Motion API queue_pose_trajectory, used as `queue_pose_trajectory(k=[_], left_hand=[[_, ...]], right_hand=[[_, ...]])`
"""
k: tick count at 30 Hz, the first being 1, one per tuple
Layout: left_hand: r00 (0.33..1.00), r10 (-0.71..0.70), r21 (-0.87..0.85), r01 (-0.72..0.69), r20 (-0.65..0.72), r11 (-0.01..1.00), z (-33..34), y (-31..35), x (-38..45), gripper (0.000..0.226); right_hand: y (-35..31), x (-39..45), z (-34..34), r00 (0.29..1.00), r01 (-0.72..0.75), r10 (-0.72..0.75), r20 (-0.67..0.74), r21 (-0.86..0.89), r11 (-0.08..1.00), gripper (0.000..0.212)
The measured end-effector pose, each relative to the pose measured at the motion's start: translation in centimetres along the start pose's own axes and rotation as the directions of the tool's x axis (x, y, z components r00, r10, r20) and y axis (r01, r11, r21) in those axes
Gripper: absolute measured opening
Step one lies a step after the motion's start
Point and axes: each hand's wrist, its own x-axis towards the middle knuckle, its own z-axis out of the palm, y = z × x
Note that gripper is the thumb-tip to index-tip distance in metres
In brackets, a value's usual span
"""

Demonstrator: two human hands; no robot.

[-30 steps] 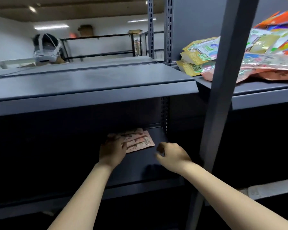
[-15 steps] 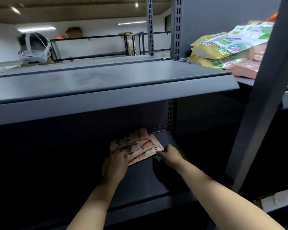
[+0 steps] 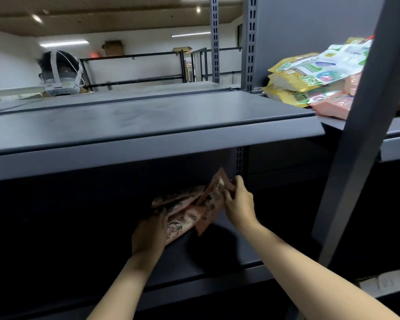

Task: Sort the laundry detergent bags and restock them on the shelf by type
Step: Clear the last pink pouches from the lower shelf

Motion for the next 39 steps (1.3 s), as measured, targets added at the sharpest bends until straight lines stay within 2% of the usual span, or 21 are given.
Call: queue_pose_trajectory(k=[5,7,9,12,13,14,16,19,21,23,27,33,35,39], left_hand=[[0.969,-0.050,-0.181,0.006,-0.243,0.984,-2.3,2.2,-2.3,0.032],[0.940,-0.086,-0.196,0.020,-0.331,0.980,-3.6,3.5,-3.7,0.022],[0.925,-0.114,-0.178,0.052,-0.361,0.983,-5.2,5.1,-5.2,0.017],[0.880,-0.110,-0.145,0.047,-0.462,0.988,-7.3,7.7,-7.3,0.004],[0.860,-0.126,-0.155,0.055,-0.494,0.986,-8.0,8.7,-8.1,0.006],[0.836,-0.134,-0.171,0.048,-0.532,0.984,-8.6,9.7,-8.7,0.010],[0.754,-0.129,-0.185,0.010,-0.644,0.983,-10.0,11.7,-10.1,0.005],[0.639,-0.152,-0.190,0.009,-0.754,0.982,-12.4,14.7,-12.5,0.022],[0.564,-0.156,-0.192,-0.004,-0.811,0.981,-14.0,16.6,-14.1,0.020],[0.489,-0.102,-0.154,-0.068,-0.866,0.986,-15.2,18.4,-15.4,0.014],[0.370,0.017,-0.055,-0.184,-0.929,0.981,-17.2,22.8,-17.0,0.021],[0.307,0.021,-0.063,-0.262,-0.952,0.963,-20.2,31.9,-16.6,0.024],[0.300,0.022,-0.062,-0.270,-0.954,0.961,-21.0,34.8,-15.8,0.022],[0.363,0.001,-0.125,-0.323,-0.932,0.938,-22.6,39.6,-13.8,0.017]], right_hand=[[-1.7,-1.4,-3.8,0.985,0.170,-0.172,-0.020,-0.078,0.982,0.006],[-1.6,-2.3,-5.1,0.972,0.231,-0.232,-0.030,-0.036,0.972,0.011],[-1.6,-3.3,-6.6,0.964,0.264,-0.262,-0.049,0.026,0.964,0.020],[-2.0,-4.9,-9.4,0.953,0.299,-0.299,-0.048,0.000,0.954,0.027],[-2.1,-5.5,-10.4,0.937,0.344,-0.344,-0.054,-0.007,0.939,0.027],[-2.2,-6.1,-11.5,0.909,0.410,-0.410,-0.082,-0.020,0.912,0.027],[-2.3,-7.3,-13.5,0.833,0.527,-0.529,-0.166,-0.055,0.848,0.027],[-2.3,-8.7,-16.7,0.759,0.621,-0.598,-0.257,0.009,0.784,0.028],[-2.2,-9.1,-19.5,0.693,0.691,-0.652,-0.306,0.025,0.722,0.029],[-1.9,-9.1,-22.5,0.646,0.743,-0.690,-0.325,0.061,0.667,0.025],[-1.4,-7.9,-28.2,0.647,0.749,-0.658,-0.385,0.158,0.644,0.020],[-0.8,-3.9,-37.3,0.632,0.712,-0.521,-0.574,0.164,0.683,0.017],[-0.7,-1.7,-40.3,0.619,0.690,-0.481,-0.621,0.137,0.710,0.013],[-1.2,3.2,-46.4,0.541,0.675,-0.422,-0.727,0.077,0.733,0.017]])
